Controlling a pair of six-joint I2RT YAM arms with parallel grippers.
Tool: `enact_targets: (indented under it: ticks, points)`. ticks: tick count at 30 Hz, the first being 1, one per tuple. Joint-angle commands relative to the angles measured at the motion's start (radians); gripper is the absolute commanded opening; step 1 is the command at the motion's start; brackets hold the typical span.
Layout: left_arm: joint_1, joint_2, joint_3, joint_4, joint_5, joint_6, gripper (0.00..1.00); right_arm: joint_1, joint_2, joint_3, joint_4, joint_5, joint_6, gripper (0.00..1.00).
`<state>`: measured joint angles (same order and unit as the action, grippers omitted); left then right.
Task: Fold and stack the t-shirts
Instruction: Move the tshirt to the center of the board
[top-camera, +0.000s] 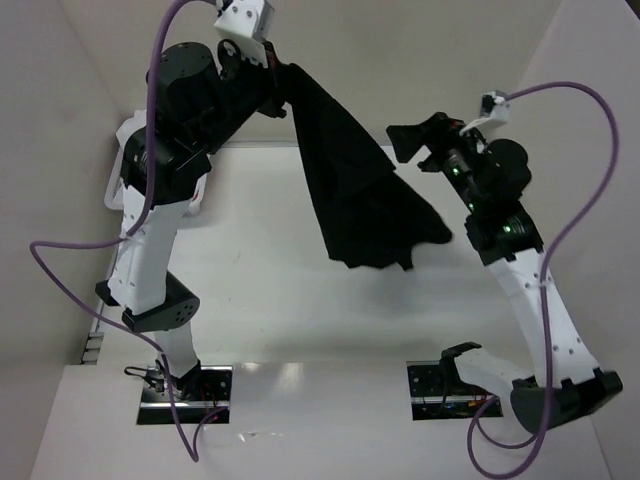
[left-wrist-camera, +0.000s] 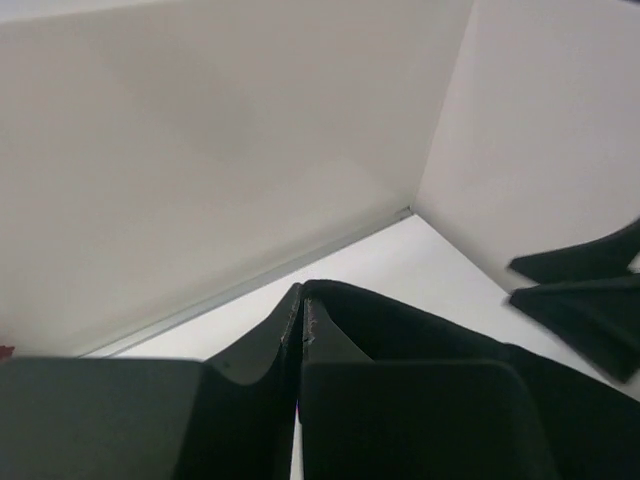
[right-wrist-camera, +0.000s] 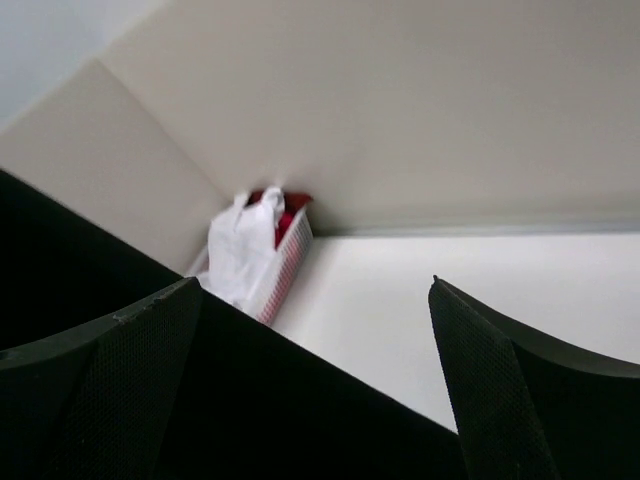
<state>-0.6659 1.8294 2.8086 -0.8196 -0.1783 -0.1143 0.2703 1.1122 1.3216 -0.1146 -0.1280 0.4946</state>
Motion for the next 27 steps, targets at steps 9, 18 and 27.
enact_targets:
  ticks: [9,18,27]
  points:
    - [-0.003,0.064,-0.180,-0.085,-0.023,-0.038,0.07,0.000,-0.086,-0.084,-0.037,0.102,-0.011,1.00]
    - [-0.003,0.016,-0.633,0.026,-0.213,-0.110,0.90,0.000,-0.042,-0.133,-0.057,0.146,-0.011,1.00]
    - [0.017,-0.041,-0.800,0.043,-0.241,-0.209,1.00,0.000,0.012,-0.221,-0.092,0.050,-0.021,1.00]
